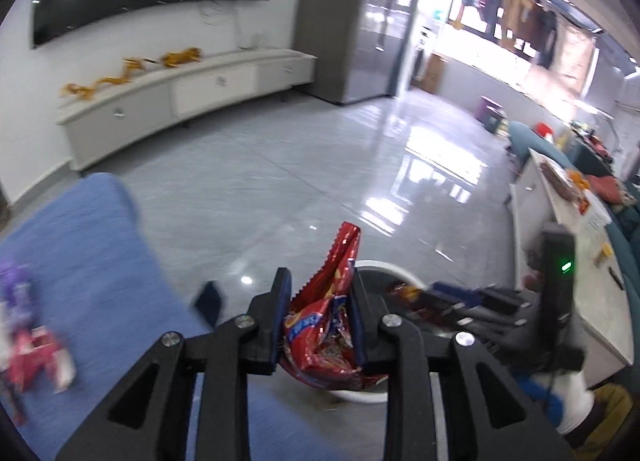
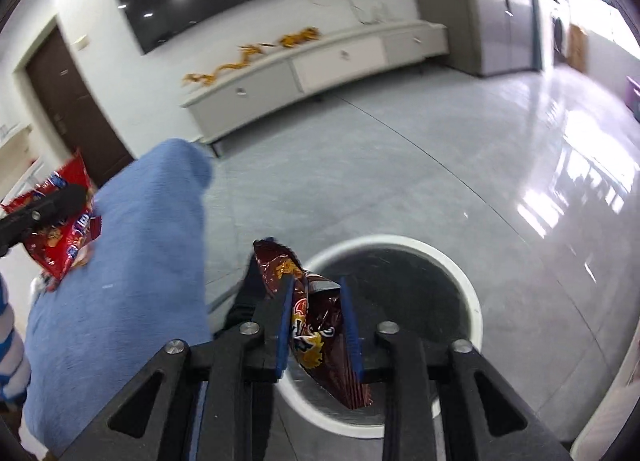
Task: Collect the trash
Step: 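Carry both bags to the trash bin and open both tools to drop them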
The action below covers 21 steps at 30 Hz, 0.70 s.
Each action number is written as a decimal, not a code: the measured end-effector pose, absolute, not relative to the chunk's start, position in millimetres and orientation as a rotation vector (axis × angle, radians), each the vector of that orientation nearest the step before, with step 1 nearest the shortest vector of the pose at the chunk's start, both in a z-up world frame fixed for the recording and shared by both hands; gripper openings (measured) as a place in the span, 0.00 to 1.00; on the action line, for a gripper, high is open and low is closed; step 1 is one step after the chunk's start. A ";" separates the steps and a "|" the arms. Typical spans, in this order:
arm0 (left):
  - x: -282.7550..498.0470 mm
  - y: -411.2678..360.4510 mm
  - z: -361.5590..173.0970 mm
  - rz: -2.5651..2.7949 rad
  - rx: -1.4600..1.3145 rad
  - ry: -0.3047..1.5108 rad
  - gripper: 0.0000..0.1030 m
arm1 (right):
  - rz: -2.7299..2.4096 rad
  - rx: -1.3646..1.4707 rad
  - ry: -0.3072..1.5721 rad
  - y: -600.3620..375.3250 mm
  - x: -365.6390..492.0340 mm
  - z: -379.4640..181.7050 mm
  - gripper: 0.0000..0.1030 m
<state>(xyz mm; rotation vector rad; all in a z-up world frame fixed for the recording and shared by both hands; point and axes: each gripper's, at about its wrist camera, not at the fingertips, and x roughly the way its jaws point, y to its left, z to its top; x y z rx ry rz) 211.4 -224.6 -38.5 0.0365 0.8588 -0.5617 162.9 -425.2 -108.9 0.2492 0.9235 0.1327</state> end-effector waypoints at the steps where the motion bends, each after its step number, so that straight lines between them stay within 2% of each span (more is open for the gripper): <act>1: 217.3 -236.8 -43.7 -0.582 0.029 0.870 0.36 | 0.121 0.258 0.930 -430.5 167.6 -111.8 0.31; 2: 222.6 -247.2 -48.6 -0.603 0.019 0.885 0.40 | 0.109 0.268 0.934 -435.1 169.4 -115.4 0.34; 4: 226.6 -263.4 -55.7 -0.618 0.005 0.900 0.56 | 0.077 0.278 0.945 -441.3 170.3 -121.2 0.38; 5: 226.3 -269.8 -57.7 -0.625 0.003 0.903 0.58 | 0.066 0.287 0.947 -447.1 168.2 -124.2 0.39; 12: 219.9 -275.8 -53.0 -0.617 0.044 0.857 0.58 | 0.015 0.298 0.941 -455.9 151.0 -125.2 0.41; 21: 182.3 -241.1 -14.7 -0.527 0.080 0.724 0.58 | 0.072 0.265 0.863 -430.6 130.0 -89.3 0.41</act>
